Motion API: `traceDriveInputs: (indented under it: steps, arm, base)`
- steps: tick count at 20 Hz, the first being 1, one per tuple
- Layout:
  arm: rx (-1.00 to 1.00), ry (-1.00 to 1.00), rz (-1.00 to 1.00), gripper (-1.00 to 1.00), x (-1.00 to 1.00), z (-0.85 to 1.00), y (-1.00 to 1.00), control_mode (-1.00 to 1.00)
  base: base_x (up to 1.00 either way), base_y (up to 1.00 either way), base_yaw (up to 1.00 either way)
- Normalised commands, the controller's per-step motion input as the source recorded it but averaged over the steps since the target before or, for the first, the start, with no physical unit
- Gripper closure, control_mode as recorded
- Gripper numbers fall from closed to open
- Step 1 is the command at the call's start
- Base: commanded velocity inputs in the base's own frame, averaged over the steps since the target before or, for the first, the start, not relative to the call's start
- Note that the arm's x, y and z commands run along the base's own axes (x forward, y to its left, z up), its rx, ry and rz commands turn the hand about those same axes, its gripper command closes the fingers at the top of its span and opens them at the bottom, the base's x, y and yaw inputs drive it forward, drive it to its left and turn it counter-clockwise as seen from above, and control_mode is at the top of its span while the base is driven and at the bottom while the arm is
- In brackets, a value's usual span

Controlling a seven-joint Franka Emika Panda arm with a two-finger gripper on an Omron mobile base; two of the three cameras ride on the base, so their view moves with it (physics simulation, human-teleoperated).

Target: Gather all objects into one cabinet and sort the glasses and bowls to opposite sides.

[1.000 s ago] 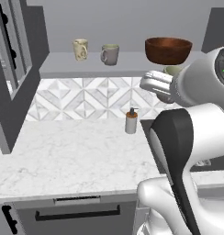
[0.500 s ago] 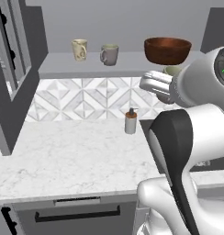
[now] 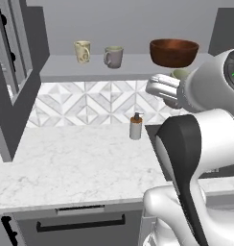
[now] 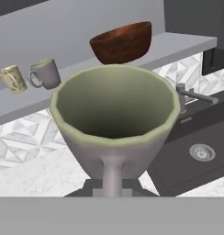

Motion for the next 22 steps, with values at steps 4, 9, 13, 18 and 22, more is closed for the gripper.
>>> traceDriveInputs:
  steps: [4, 9, 13, 18, 22]
  arm:
    - [0.0, 0.0, 0.0, 1.0, 0.0, 0.0, 0.0, 1.0]
    - [0.0, -0.04, 0.0, 1.0, 0.0, 0.0, 0.0, -1.0]
    - [0.0, -0.07, 0.13, 1.0, 0.0, 0.41, 0.0, -1.0]
    - [0.0, -0.04, 0.27, 1.0, 0.09, 0.61, 0.02, -1.0]
    - [0.0, 0.0, 0.3, 1.0, 0.15, 0.15, 0.18, -1.0]
  base:
    - [0.0, 0.0, 0.0]
    - [0.0, 0.0, 0.0]
    - [0.0, 0.0, 0.0]
    - [0.0, 0.0, 0.0]
    - [0.0, 0.0, 0.0]
